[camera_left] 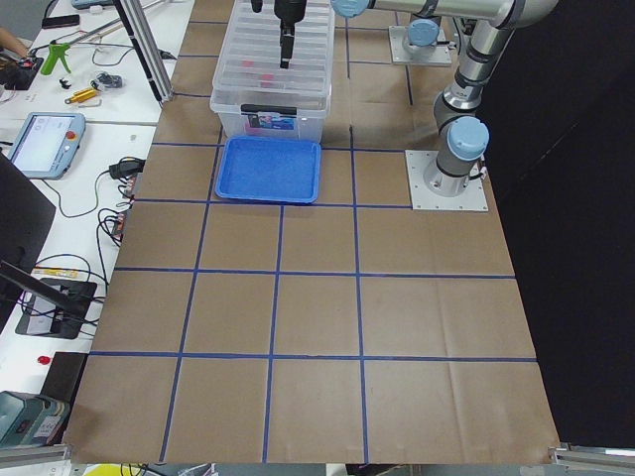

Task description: Place red block in blue tray from box

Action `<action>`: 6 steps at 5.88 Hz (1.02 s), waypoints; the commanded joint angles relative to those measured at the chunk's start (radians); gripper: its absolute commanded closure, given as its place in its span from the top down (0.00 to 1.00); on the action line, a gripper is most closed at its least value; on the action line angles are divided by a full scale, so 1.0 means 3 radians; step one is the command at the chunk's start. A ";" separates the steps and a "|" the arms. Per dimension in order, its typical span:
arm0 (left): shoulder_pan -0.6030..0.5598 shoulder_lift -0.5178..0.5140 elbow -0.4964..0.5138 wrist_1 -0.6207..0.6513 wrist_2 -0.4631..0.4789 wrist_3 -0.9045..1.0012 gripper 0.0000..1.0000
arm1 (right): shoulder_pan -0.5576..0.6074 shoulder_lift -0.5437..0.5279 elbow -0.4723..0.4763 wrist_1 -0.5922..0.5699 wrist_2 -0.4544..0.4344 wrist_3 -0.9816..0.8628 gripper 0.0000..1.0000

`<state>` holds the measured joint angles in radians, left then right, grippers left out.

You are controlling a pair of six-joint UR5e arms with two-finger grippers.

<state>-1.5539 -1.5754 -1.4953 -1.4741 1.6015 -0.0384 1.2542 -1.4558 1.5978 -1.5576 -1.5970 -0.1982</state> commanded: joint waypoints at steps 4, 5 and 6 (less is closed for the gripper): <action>0.0000 0.0000 -0.0001 0.0000 0.0000 0.0000 0.99 | -0.0080 0.0066 0.0523 -0.0617 -0.0097 -0.0238 1.00; 0.0000 0.0000 -0.0001 0.0000 0.0000 0.0000 0.99 | -0.0080 0.0137 0.0513 -0.0622 -0.0097 -0.0381 1.00; 0.0000 0.0000 -0.0001 0.0000 0.0000 0.0000 0.99 | -0.0085 0.0143 0.0513 -0.0713 -0.0147 -0.0413 1.00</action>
<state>-1.5539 -1.5754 -1.4956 -1.4741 1.6015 -0.0383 1.2297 -1.4196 1.7518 -1.7519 -1.6307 -0.3039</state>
